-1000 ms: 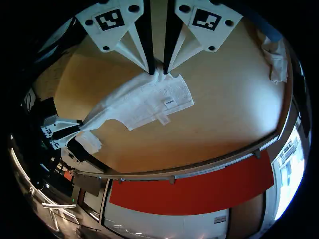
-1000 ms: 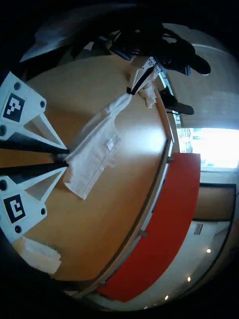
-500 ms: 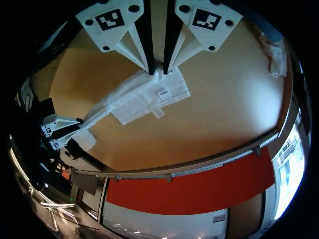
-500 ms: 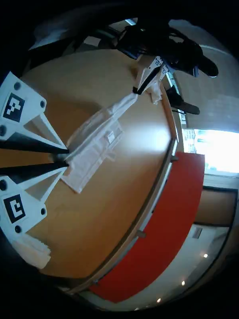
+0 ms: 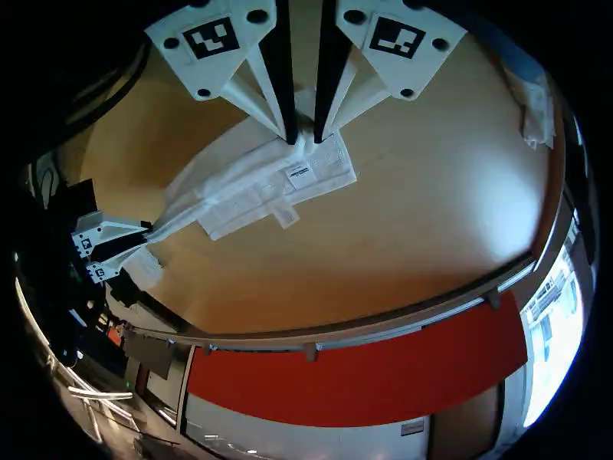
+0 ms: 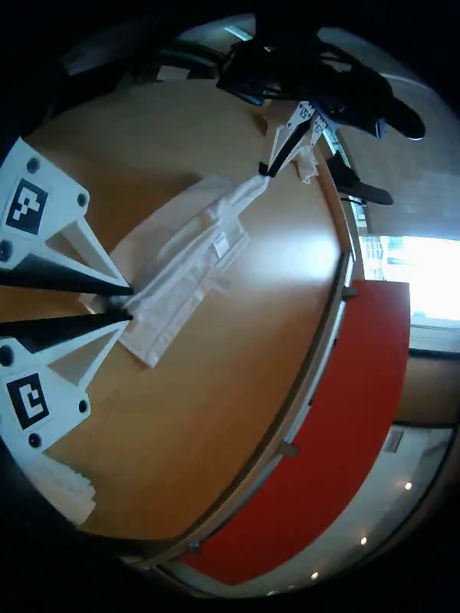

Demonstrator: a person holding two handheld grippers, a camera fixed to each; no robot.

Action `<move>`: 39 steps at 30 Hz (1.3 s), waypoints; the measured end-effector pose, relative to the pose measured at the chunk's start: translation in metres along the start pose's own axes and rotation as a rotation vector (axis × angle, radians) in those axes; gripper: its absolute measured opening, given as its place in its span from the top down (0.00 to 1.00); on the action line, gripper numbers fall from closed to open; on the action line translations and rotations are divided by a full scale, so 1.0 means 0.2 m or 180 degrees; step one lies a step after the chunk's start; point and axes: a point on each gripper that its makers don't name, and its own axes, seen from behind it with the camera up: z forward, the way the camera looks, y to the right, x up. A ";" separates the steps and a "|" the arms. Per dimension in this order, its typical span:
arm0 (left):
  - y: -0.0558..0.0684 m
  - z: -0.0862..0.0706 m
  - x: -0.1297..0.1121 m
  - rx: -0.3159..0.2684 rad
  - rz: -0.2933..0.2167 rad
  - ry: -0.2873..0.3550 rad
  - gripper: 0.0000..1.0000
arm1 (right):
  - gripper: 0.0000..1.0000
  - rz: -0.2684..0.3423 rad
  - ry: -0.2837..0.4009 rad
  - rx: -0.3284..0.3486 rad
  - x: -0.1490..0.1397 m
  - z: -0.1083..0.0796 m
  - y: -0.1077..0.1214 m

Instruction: Fold towel

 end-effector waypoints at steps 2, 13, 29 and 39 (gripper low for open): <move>-0.01 0.02 -0.01 0.0010 -0.0002 -0.0022 0.84 | 0.84 0.0012 -0.0020 0.0008 -0.01 0.02 0.00; -0.03 0.12 -0.06 0.0015 -0.0027 -0.0101 0.84 | 0.84 0.0029 -0.0119 0.0033 -0.06 0.10 0.04; -0.06 0.29 -0.16 0.0095 -0.0005 -0.0246 0.84 | 0.84 0.0127 -0.0256 0.0058 -0.13 0.26 0.07; -0.09 0.35 -0.14 0.0145 -0.0030 -0.0238 0.84 | 0.81 0.0149 -0.0299 0.0013 -0.15 0.32 0.10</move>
